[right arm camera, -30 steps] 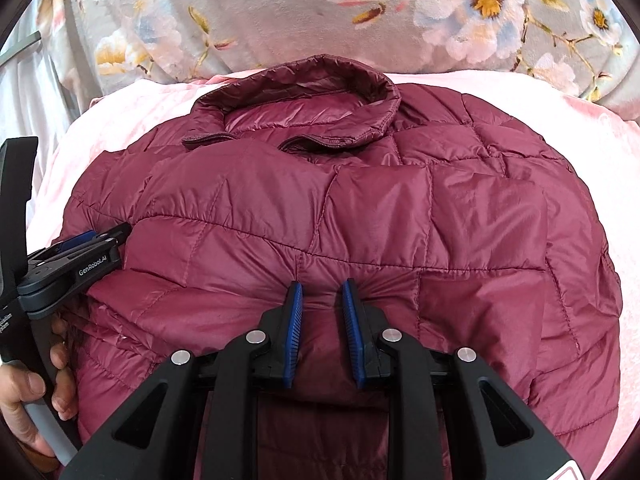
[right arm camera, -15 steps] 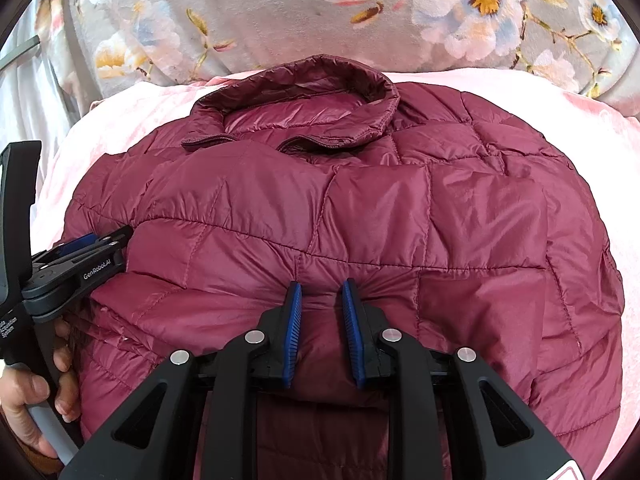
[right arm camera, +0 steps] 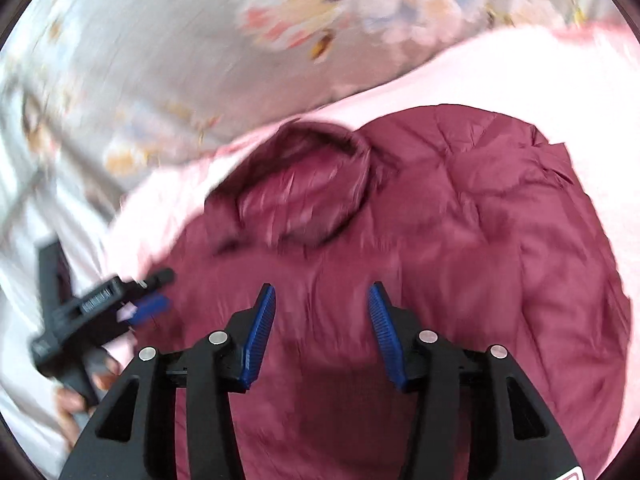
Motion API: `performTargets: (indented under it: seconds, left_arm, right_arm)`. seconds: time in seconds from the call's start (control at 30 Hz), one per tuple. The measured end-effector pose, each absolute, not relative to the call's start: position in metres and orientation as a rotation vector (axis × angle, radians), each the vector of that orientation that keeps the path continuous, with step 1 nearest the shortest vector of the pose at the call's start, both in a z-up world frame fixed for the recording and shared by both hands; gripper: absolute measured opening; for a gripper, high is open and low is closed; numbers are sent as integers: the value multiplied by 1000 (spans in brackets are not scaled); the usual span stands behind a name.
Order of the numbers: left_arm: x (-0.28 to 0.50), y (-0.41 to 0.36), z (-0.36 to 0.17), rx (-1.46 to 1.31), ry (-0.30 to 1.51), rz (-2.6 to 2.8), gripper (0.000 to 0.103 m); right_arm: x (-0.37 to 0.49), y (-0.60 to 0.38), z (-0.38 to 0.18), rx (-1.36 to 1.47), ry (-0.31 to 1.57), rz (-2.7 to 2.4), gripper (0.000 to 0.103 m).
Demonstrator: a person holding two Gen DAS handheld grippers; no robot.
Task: Fold large clothes
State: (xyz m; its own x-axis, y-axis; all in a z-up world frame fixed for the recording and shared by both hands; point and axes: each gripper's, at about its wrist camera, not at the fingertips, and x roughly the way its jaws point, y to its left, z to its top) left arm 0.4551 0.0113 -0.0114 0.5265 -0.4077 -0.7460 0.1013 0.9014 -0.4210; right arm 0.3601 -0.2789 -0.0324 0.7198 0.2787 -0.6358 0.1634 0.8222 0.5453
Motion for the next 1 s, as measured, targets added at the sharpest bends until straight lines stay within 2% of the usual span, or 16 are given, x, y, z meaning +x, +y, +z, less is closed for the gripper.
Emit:
performTargets:
  seconds: [0.2, 0.23, 0.27, 0.3, 0.33, 0.43, 0.57, 0.77, 1.0]
  left_arm:
    - [509, -17, -36, -510, 1094, -332, 65]
    - [513, -17, -38, -536, 1105, -331, 55]
    - [518, -18, -41, -554, 1109, -325, 47]
    - [520, -20, -42, -556, 1118, -331, 25]
    - [521, -21, -44, -549, 1126, -339, 15]
    - [510, -23, -38, -450, 1097, -344, 11]
    - [498, -23, -40, -332, 1067, -350, 10]
    - [484, -35, -53, -181, 974, -332, 11]
    - [475, -46, -56, -77, 906, -301, 12]
  right_arm:
    - [408, -288, -51, 733, 823, 65, 47]
    - [412, -289, -54, 751, 830, 78, 45]
    - [416, -289, -57, 760, 834, 88, 36]
    - [421, -287, -59, 754, 839, 93, 29]
    - [425, -285, -60, 736, 846, 92, 11]
    - [422, -280, -54, 642, 826, 69, 9]
    - [417, -266, -53, 433, 828, 7, 8]
    - [420, -250, -65, 281, 846, -49, 8]
    - [422, -250, -68, 274, 844, -53, 6]
